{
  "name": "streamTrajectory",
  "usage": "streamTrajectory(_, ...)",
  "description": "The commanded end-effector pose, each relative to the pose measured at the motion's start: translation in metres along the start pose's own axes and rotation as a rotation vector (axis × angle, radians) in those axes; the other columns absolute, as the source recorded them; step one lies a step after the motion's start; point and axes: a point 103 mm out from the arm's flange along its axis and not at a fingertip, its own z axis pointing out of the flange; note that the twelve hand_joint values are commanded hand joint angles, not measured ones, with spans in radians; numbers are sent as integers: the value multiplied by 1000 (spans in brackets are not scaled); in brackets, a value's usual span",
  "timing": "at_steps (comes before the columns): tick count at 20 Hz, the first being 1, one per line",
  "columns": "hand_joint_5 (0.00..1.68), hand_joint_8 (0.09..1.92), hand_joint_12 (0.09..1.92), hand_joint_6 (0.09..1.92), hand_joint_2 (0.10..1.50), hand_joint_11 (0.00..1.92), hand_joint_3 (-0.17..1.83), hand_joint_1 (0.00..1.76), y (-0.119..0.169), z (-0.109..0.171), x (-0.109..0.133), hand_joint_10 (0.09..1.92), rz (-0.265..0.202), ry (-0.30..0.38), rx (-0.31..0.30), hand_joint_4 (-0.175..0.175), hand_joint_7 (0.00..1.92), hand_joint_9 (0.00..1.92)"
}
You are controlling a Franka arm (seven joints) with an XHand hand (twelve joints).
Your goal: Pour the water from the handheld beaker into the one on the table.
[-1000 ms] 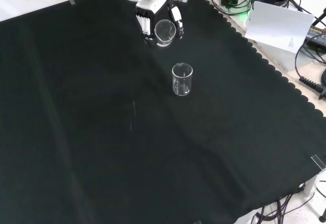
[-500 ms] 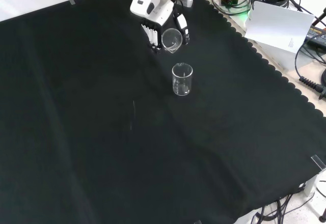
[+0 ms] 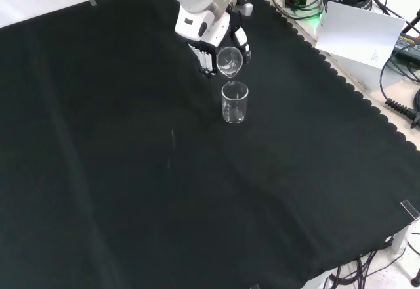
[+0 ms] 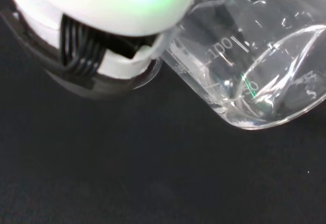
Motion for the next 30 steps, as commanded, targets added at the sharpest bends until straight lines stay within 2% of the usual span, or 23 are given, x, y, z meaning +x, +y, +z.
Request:
streamTrajectory(1,1449,286,661,327,567,1485,701,1333,6,-3,12,271,-11,-79,81,-175,1509,1731)
streamTrajectory(13,1456,276,664,318,559,1494,712,1334,10,-10,27,268,1,-207,141,-175,1516,1749)
streamTrajectory(30,1461,268,664,311,554,1498,719,1334,12,-22,34,258,29,-273,241,-175,1522,1757)
